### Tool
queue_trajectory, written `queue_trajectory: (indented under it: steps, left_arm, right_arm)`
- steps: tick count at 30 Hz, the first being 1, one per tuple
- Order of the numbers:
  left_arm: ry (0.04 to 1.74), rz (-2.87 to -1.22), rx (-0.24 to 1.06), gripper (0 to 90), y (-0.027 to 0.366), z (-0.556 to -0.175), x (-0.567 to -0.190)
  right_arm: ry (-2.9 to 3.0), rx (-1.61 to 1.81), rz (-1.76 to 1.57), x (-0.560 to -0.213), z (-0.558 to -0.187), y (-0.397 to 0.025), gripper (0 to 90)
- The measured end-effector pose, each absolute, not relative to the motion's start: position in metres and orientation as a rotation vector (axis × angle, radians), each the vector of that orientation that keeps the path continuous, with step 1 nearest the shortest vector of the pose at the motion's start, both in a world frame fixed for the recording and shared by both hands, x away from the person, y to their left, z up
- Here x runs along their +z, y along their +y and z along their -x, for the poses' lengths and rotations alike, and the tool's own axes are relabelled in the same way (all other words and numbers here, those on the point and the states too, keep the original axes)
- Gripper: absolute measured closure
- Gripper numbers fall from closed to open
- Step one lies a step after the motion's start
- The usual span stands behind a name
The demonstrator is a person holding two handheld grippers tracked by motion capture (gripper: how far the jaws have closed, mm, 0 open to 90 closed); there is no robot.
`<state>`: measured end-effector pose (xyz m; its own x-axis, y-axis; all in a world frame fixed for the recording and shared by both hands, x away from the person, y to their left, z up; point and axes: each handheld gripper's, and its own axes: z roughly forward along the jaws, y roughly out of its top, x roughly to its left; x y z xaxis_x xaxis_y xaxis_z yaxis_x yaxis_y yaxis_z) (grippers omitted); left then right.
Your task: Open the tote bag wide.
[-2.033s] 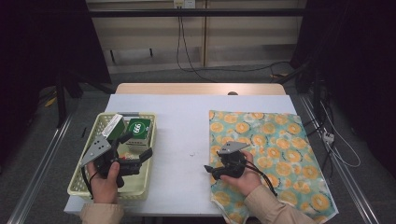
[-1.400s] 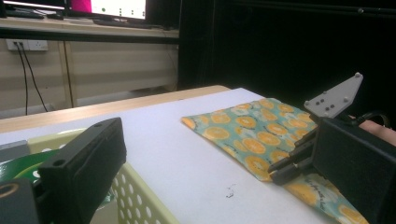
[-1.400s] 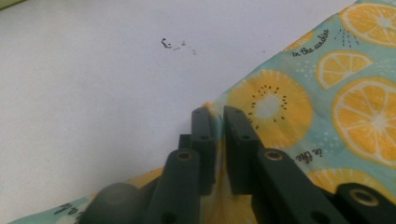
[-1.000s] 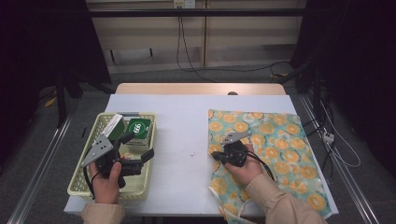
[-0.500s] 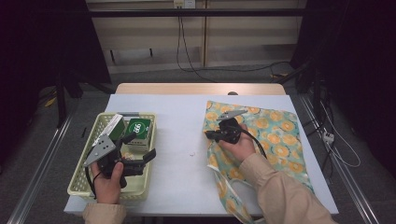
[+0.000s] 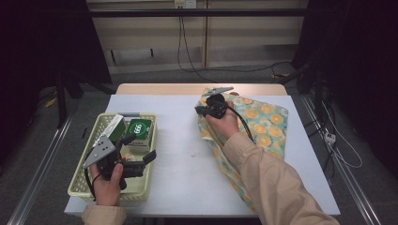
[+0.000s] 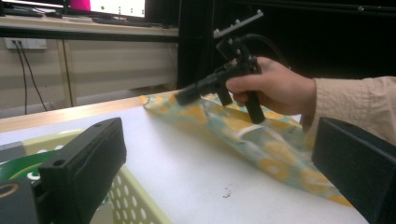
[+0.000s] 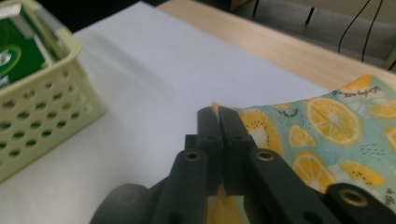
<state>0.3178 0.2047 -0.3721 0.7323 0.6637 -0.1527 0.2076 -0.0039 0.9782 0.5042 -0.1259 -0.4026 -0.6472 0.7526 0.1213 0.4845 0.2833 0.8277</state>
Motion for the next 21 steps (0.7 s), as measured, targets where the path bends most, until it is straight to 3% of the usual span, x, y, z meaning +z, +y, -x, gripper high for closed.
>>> queue_trajectory:
  steps: [3, 6, 7, 11, 16, 21]
  left_arm:
    - [0.727, -1.561, 0.418, 2.9, 0.207, -0.317, -0.372]
    - [0.723, -1.564, 0.420, 2.9, 0.207, -0.317, -0.371]
    - [0.723, -1.563, 0.418, 2.9, 0.207, -0.317, -0.371]
    - [0.725, -1.559, 0.409, 2.9, 0.205, -0.317, -0.372]
    - [0.722, -1.587, 0.416, 2.9, 0.204, -0.316, -0.375]
    - [0.726, -1.586, 0.420, 2.9, 0.202, -0.315, -0.374]
  right_arm:
    - [2.268, 1.292, -1.145, -0.402, -0.510, -0.121, 54.6]
    - [2.334, 1.207, -1.068, -0.403, -0.504, -0.119, 51.5]
    - [2.351, 1.227, -1.067, -0.402, -0.496, -0.124, 41.5]
    - [2.363, 1.245, -1.059, -0.398, -0.474, -0.141, 29.6]
    - [2.408, 1.223, -0.978, -0.393, -0.432, -0.163, 24.3]
    - [2.450, 1.232, -0.923, -0.394, -0.388, -0.183, 25.9]
